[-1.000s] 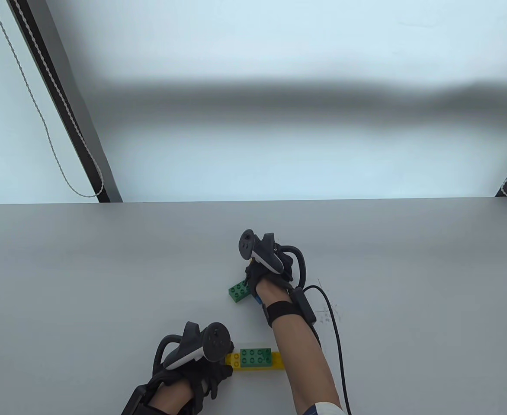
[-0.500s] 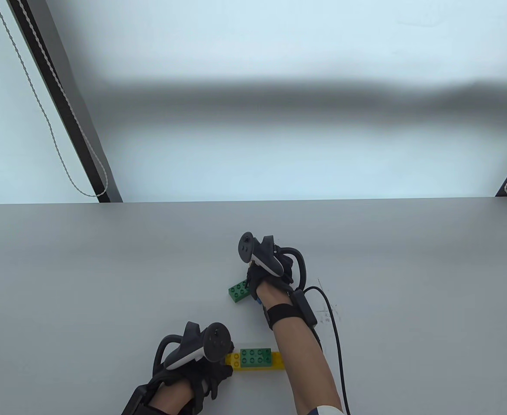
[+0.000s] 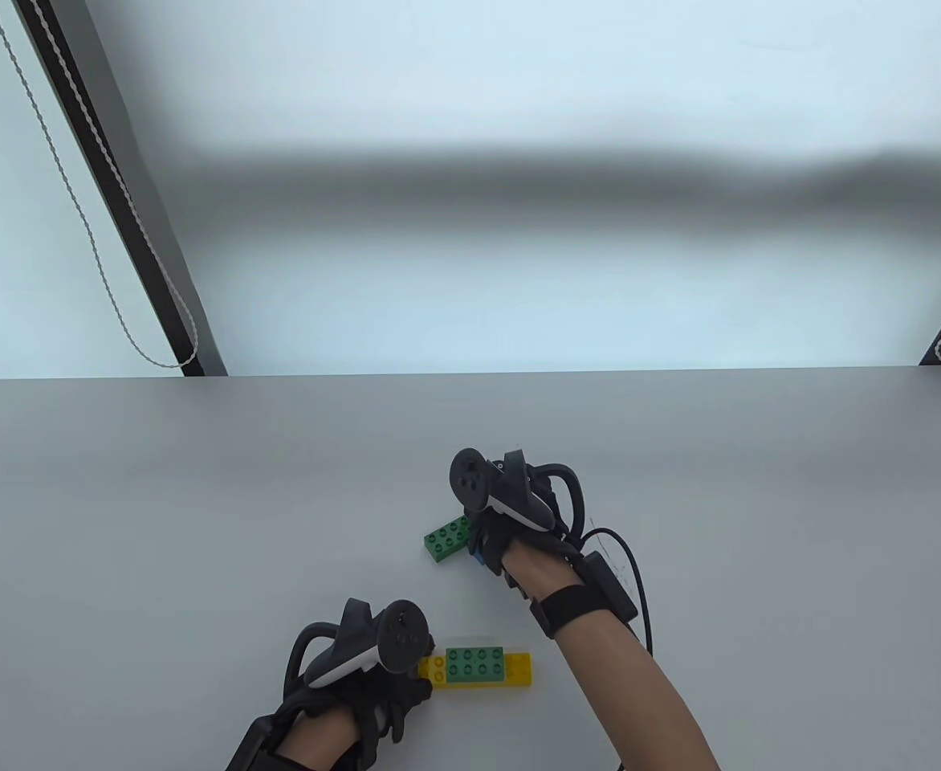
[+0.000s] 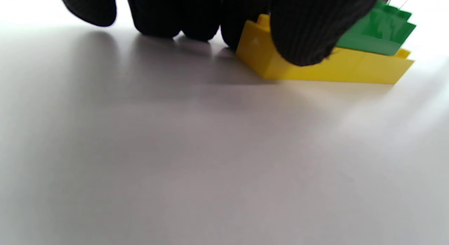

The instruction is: Stack lego bricks

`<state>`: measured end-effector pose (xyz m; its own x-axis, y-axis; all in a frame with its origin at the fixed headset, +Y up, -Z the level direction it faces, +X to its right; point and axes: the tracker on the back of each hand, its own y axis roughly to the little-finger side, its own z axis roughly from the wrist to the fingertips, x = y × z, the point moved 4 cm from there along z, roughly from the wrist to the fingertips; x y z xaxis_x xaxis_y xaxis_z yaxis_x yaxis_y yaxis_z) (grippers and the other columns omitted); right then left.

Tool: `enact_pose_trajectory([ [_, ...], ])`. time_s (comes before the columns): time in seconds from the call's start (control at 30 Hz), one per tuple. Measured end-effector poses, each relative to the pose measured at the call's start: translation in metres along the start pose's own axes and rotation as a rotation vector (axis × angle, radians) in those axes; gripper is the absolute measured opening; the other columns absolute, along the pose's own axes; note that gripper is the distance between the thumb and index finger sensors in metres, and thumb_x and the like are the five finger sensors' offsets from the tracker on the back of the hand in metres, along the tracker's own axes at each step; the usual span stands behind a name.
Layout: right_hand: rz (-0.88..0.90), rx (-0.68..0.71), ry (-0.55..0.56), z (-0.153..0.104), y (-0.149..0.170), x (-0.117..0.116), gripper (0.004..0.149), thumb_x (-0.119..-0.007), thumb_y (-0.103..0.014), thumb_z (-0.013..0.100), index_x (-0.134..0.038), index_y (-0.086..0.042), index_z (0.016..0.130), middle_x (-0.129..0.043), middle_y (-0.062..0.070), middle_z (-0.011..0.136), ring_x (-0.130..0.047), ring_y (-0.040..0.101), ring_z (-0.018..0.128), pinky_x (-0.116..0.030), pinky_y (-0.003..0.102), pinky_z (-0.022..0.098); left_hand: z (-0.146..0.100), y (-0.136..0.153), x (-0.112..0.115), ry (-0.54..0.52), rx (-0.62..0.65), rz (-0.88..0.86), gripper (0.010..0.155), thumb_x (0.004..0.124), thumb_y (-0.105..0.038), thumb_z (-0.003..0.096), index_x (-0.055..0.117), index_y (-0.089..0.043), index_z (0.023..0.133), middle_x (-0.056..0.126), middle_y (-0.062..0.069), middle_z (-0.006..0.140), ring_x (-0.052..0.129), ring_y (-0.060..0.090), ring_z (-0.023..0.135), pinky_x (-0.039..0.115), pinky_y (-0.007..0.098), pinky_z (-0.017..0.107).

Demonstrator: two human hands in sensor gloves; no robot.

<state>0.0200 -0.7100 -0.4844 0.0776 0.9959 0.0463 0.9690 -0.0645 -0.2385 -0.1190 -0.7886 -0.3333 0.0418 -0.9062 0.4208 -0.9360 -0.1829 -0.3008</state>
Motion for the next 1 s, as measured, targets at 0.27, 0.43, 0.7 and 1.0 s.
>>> enact_pose_trajectory([
  [0.27, 0.027, 0.095, 0.024, -0.044, 0.009, 0.027, 0.067, -0.095, -0.036, 0.03, -0.073, -0.014, 0.089, -0.092, 0.01, 0.081, -0.101, 0.034, 0.062, -0.078, 0.058, 0.054, -0.001, 0.0, 0.0, -0.009, -0.002, -0.007, 0.063, 0.082, -0.049, 0.0393, 0.064, -0.029, 0.097, 0.059, 0.004, 0.108, 0.06, 0.032, 0.096, 0.057, 0.061, 0.07],
  [0.43, 0.054, 0.134, 0.012, -0.073, 0.02, 0.03, 0.067, -0.096, -0.035, 0.029, -0.074, -0.014, 0.088, -0.092, 0.01, 0.082, -0.1, 0.035, 0.063, -0.077, 0.059, 0.054, -0.001, 0.0, 0.001, -0.012, -0.003, -0.009, 0.063, 0.081, -0.049, 0.0393, 0.063, -0.029, 0.097, 0.058, 0.004, 0.108, 0.06, 0.032, 0.096, 0.057, 0.061, 0.07],
  [0.7, 0.07, 0.177, -0.003, -0.115, 0.034, 0.031, 0.066, -0.096, -0.034, 0.029, -0.074, -0.016, 0.089, -0.091, 0.009, 0.083, -0.098, 0.035, 0.066, -0.075, 0.06, 0.055, -0.001, 0.001, 0.002, -0.015, -0.005, -0.013, 0.063, 0.081, -0.049, 0.0394, 0.063, -0.029, 0.097, 0.058, 0.004, 0.108, 0.06, 0.032, 0.096, 0.057, 0.061, 0.07],
  [1.0, 0.099, 0.202, -0.018, -0.149, 0.041, 0.025, 0.065, -0.096, -0.031, 0.03, -0.073, -0.017, 0.089, -0.09, 0.009, 0.085, -0.095, 0.037, 0.069, -0.073, 0.061, 0.057, -0.002, 0.001, 0.002, -0.018, -0.006, -0.017, 0.063, 0.081, -0.049, 0.0395, 0.063, -0.029, 0.097, 0.058, 0.004, 0.108, 0.059, 0.032, 0.096, 0.057, 0.061, 0.07],
])
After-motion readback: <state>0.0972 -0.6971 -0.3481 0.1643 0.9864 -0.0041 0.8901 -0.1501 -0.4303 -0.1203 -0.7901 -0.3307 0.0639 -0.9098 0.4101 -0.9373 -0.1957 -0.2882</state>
